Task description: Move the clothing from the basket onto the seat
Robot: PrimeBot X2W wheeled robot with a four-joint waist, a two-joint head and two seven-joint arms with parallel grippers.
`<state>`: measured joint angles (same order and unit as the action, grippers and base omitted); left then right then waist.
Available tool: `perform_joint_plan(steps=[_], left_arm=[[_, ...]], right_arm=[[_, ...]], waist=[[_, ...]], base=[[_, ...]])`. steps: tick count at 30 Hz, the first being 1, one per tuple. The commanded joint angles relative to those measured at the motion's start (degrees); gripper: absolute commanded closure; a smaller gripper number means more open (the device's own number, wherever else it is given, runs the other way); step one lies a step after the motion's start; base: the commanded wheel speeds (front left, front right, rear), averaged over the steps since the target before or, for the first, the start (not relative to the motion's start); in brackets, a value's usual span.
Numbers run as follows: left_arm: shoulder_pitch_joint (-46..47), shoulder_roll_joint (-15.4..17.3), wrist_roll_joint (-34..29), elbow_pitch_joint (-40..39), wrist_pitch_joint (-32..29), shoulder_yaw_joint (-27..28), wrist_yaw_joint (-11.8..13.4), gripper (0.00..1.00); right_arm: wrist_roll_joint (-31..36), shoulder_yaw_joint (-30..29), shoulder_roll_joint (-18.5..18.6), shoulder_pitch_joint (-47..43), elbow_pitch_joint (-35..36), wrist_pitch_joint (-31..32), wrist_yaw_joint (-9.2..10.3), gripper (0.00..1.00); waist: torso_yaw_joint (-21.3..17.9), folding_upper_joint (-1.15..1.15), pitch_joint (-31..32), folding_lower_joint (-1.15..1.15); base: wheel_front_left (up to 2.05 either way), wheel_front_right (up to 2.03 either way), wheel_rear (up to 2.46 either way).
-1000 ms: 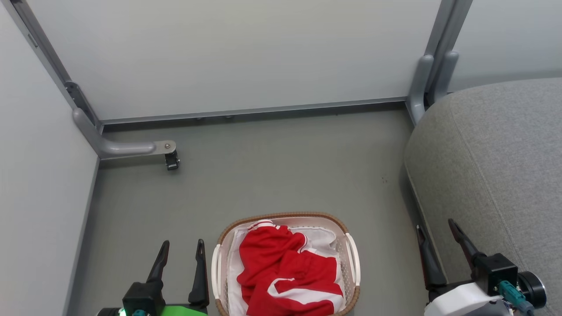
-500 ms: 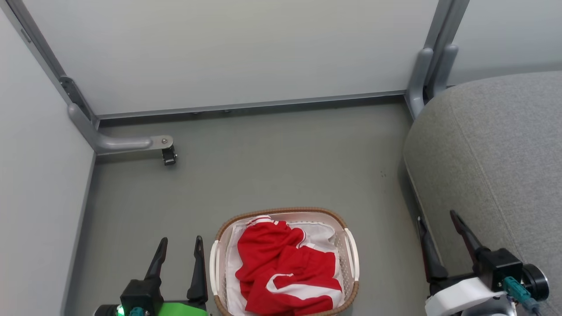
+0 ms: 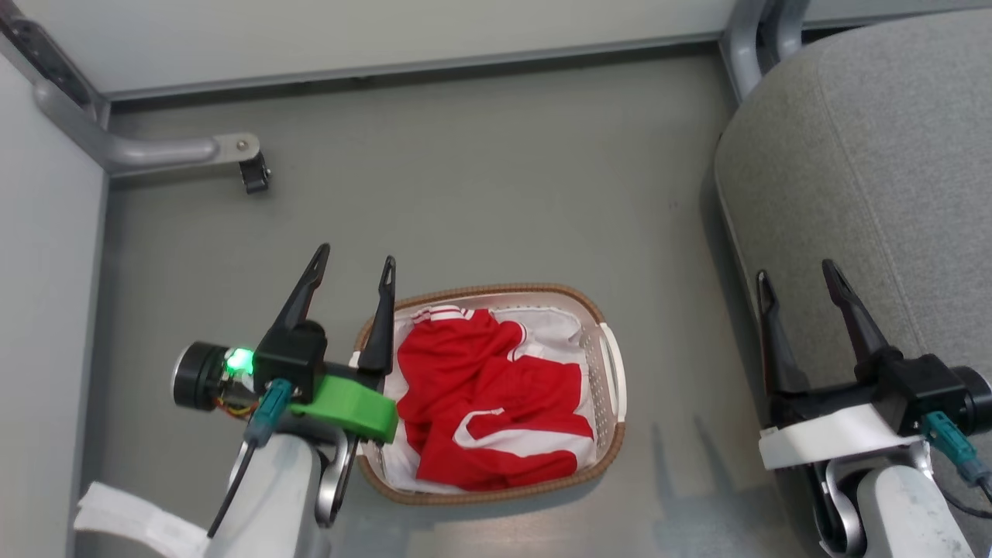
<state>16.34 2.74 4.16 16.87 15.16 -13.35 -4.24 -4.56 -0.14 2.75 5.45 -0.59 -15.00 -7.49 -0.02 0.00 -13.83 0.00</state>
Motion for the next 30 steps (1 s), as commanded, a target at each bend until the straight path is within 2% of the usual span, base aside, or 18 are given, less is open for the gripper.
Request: perform_joint_plan(steps=[1,6,12,21,30], left_arm=[[3.72,0.71,-1.08,1.73,0.01,-0.60,-0.55,0.00],[12.76,1.65,-4.10,10.10,-0.01,-2.82,-1.44,0.00],[18.77,2.69,-6.06,19.92,0.02,-5.51,-1.89,0.00],[24.23,4.09,-5.48,34.01,0.03,-6.76,-2.40,0.00],[30.41,6.36,-4.51,43.67,-0.09,-5.61,-0.47,0.00]], right_arm=[[-0.31,0.05,0.22,1.77,0.83,-0.28,0.00,0.00],[-1.29,0.78,0.24,5.42,2.43,-0.28,0.01,0.00],[-3.54,1.41,0.20,8.20,2.91,-0.28,0.01,0.00],[-6.87,3.25,0.19,9.53,3.16,-0.28,0.01,0.00],[-9.28,4.45,0.19,10.35,3.12,-0.28,0.01,0.00]], waist=[[-2.75,0.00,-10.00,0.00],[-5.34,0.00,-17.65,0.00],[-8.69,0.00,-23.89,0.00],[-12.59,0.00,-29.15,0.00],[-15.07,0.00,-32.12,0.00]], base=[[0.00,0.00,0.00],[0.00,0.00,0.00],[0.00,0.00,0.00],[0.00,0.00,0.00],[0.00,0.00,0.00]])
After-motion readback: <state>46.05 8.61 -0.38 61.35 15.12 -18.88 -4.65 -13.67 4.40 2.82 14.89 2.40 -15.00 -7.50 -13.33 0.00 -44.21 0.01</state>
